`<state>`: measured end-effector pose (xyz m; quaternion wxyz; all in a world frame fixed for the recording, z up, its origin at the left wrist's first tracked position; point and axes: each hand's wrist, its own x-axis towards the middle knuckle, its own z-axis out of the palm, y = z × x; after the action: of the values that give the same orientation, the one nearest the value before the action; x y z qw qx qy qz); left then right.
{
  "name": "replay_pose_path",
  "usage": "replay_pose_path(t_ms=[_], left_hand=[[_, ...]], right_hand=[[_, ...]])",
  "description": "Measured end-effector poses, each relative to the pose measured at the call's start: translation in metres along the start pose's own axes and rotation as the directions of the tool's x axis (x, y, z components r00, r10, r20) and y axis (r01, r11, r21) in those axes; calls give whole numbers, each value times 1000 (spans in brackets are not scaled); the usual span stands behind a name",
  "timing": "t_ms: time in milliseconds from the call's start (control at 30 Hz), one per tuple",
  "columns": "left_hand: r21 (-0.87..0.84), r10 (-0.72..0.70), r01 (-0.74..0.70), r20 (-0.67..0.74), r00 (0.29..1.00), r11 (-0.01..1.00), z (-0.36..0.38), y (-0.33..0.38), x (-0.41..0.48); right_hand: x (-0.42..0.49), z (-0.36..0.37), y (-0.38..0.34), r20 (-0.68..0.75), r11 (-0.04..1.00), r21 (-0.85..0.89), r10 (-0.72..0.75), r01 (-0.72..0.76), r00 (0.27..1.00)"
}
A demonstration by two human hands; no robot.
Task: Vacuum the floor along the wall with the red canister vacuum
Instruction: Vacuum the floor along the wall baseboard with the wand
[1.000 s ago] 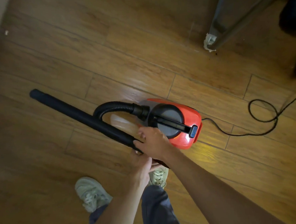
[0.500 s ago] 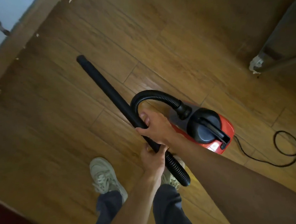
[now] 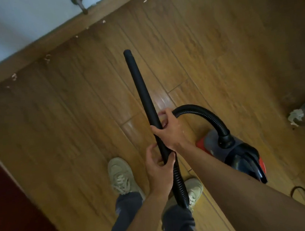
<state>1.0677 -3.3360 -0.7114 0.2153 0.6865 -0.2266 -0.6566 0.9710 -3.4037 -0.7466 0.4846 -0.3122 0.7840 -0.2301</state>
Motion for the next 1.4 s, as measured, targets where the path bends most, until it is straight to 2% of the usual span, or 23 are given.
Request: replay_pose_path(t_ms=[300,600,833,1067,1300,1400], left_hand=[[-201,-70,53,-82,994,978,-59,54,33],[-320,-125,47,-227,966,946,-122,86,70],[-427,-174,41,-279,944,903,-150,98,83],[-503,-200,-51,-431,880,863,-150,96,100],[-509,-217,-142,-581,785,849,-136,94,114],[-530,-219,-177,-601,769,830,-137,94,137]], right_hand=[[29,75,-67,89,993,-94,-65,73,994],[49,143,-130,224,990,-79,-95,115,970],[53,181,-158,313,992,-62,-82,106,946],[68,210,-161,407,990,-96,-53,100,912],[86,226,-154,535,966,-176,-70,192,842],[101,235,-160,559,961,-171,-86,216,825]])
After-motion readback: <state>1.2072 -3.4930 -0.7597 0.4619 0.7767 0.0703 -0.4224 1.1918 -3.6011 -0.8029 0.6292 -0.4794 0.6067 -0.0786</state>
